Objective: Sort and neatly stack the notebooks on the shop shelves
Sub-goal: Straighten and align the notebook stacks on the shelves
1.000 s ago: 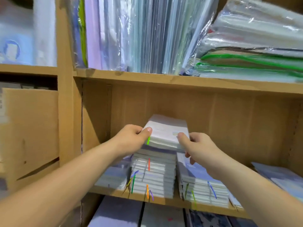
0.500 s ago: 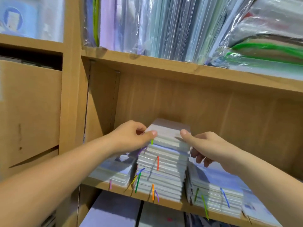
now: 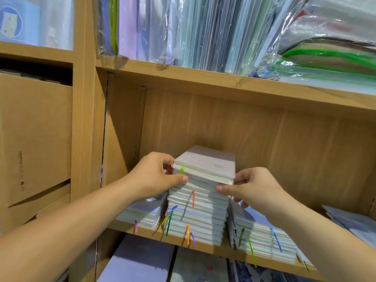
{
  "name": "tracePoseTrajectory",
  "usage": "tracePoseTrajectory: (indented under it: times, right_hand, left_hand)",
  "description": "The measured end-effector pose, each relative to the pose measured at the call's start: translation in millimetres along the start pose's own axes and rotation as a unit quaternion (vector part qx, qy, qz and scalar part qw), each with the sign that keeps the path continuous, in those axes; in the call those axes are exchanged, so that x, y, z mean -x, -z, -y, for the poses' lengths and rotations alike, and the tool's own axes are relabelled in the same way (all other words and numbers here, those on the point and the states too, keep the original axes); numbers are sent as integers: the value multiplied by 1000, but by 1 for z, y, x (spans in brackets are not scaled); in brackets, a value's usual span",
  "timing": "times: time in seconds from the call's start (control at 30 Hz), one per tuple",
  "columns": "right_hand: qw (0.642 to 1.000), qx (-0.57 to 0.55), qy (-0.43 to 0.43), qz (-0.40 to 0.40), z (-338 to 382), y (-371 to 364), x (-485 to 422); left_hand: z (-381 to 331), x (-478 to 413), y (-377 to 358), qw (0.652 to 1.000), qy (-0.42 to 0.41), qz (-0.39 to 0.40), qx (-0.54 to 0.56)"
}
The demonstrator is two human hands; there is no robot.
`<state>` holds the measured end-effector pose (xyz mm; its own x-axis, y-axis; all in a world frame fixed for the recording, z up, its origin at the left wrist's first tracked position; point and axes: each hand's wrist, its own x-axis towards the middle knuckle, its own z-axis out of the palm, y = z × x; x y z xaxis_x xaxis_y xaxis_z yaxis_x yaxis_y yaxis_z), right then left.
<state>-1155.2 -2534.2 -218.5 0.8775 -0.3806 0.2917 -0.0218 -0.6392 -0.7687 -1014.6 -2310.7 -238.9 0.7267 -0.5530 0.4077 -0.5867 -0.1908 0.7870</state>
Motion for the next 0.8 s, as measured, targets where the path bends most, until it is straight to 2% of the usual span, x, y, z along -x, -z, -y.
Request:
tracePoseTrajectory:
  times: [0.23, 0.4, 0.67, 0.73, 0.8]
  right_hand:
    - [998, -1, 26, 54, 0, 4, 5]
    - [1000, 10, 23, 1, -8, 5, 1]
    - [998, 51, 39, -17, -10, 2, -1]
    - [997, 68, 39, -11, -13, 4, -3]
    - [990, 130, 57, -17, -11, 4, -4]
  left_hand:
    - [3, 1, 1, 999, -26, 0, -24]
    - [4, 0, -2, 996, -46, -27, -77]
    - [7, -5, -3, 993, -51, -36, -102]
    - [8, -7, 1, 982, -77, -31, -172]
    - [4, -8, 4, 947, -100, -12, -304]
